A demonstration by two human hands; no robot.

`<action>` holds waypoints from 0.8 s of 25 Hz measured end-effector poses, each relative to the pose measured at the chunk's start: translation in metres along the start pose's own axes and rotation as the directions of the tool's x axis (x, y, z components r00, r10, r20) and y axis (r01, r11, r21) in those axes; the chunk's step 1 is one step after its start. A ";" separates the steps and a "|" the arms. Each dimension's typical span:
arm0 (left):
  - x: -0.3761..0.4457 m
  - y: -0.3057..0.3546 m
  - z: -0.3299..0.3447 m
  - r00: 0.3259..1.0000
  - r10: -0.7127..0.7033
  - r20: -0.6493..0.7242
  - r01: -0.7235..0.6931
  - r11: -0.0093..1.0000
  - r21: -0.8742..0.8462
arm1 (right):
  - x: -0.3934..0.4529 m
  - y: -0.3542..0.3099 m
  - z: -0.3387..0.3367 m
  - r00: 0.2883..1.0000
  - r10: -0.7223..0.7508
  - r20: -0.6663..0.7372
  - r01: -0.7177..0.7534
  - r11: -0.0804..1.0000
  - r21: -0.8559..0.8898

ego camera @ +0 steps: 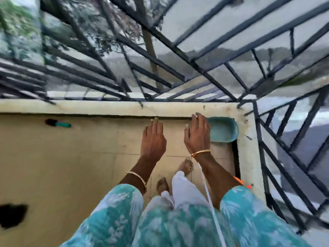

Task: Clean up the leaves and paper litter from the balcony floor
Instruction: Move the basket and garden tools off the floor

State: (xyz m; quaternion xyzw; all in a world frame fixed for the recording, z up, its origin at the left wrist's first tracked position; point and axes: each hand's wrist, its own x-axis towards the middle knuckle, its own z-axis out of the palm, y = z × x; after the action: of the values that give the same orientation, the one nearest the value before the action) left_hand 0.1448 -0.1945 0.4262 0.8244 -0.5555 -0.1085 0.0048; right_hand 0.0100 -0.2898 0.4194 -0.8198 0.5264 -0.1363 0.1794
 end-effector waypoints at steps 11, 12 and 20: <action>-0.201 -0.095 -0.102 0.778 -0.606 -0.165 0.611 0.791 -0.029 | -0.078 -0.224 -0.051 0.748 -0.654 0.116 0.624 0.751 0.216; -0.215 -0.094 -0.106 0.726 -0.671 -0.154 0.674 0.738 -0.035 | -0.084 -0.238 -0.051 0.675 -0.728 0.119 0.690 0.680 0.247; -0.281 -0.062 -0.116 0.298 -0.925 -0.237 0.921 0.344 -0.181 | -0.142 -0.282 -0.050 0.239 -0.943 0.230 0.893 0.307 0.330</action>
State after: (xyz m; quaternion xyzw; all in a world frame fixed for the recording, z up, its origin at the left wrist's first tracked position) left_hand 0.1221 0.0742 0.5798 0.9987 0.0259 0.0313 0.0299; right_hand 0.1614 -0.0604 0.5833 -0.9661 -0.1105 -0.0864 0.2168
